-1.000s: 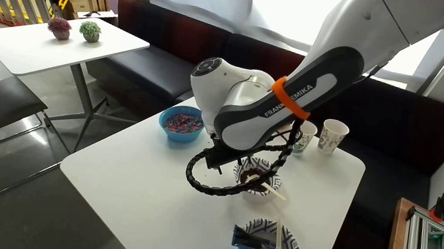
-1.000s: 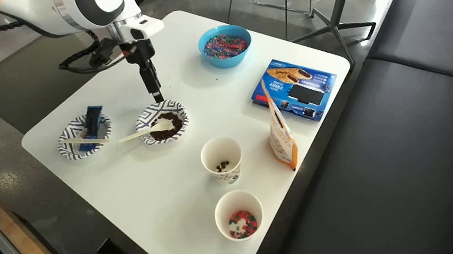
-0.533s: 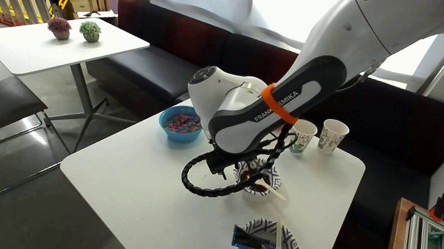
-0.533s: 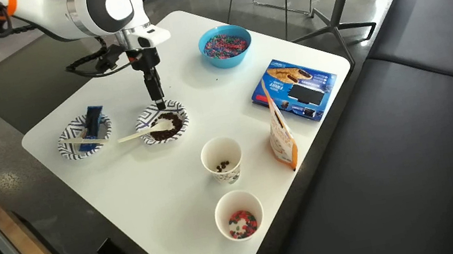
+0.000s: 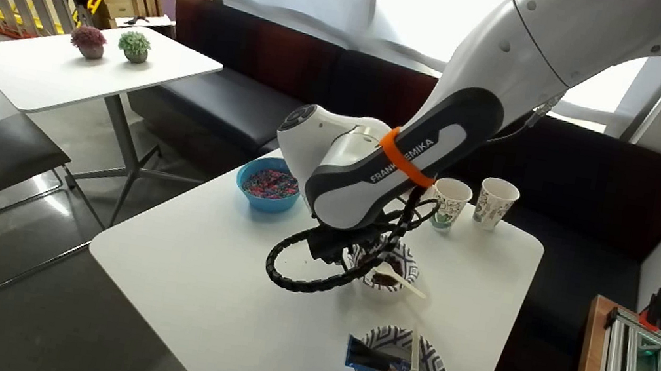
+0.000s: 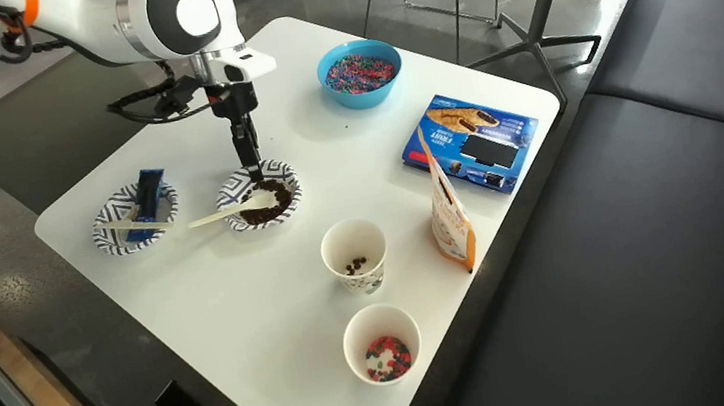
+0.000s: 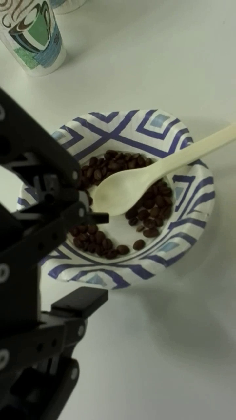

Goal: Move the blue and white bowl to the left, then use the spoon to place some of its contents into the cup

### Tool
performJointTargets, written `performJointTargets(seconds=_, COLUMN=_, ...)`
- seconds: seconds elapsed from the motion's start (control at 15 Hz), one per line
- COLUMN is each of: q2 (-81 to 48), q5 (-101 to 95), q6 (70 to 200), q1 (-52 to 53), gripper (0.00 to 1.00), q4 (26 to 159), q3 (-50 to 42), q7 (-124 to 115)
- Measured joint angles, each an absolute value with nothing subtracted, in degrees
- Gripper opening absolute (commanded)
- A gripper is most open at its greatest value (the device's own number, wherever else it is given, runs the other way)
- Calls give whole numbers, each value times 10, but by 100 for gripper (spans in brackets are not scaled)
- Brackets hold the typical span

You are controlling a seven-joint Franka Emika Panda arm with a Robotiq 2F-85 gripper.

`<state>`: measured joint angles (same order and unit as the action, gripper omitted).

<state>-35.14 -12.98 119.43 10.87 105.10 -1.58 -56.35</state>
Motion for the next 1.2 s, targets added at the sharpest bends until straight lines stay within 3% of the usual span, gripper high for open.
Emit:
performJointTargets(seconds=0.13, q2=-352, q5=-124, q6=1194, q1=109, gripper=39, q4=1050, q3=-16, q7=-563)
performJointTargets(seconds=0.2, q2=-353, q5=-121, q6=1194, q1=109, gripper=43, q4=1049, q3=-16, q7=-562)
performJointTargets(seconds=0.33, q2=-355, q5=-116, q6=1194, q1=109, gripper=42, q4=1049, q3=-16, q7=-561)
performJointTargets(seconds=0.6, q2=-359, q5=-112, q6=1194, q1=109, gripper=31, q4=1049, q3=-16, q7=-559)
performJointTargets(seconds=0.8, q2=-359, q5=-110, q6=1194, q1=109, gripper=4, q4=1048, q3=-16, q7=-556)
performJointTargets(seconds=0.87, q2=-359, q5=-108, q6=1194, q1=109, gripper=0, q4=1047, q3=-16, q7=-554)
performJointTargets(seconds=1.2, q2=-359, q5=-103, q6=1194, q1=109, gripper=0, q4=1041, q3=-15, q7=-544)
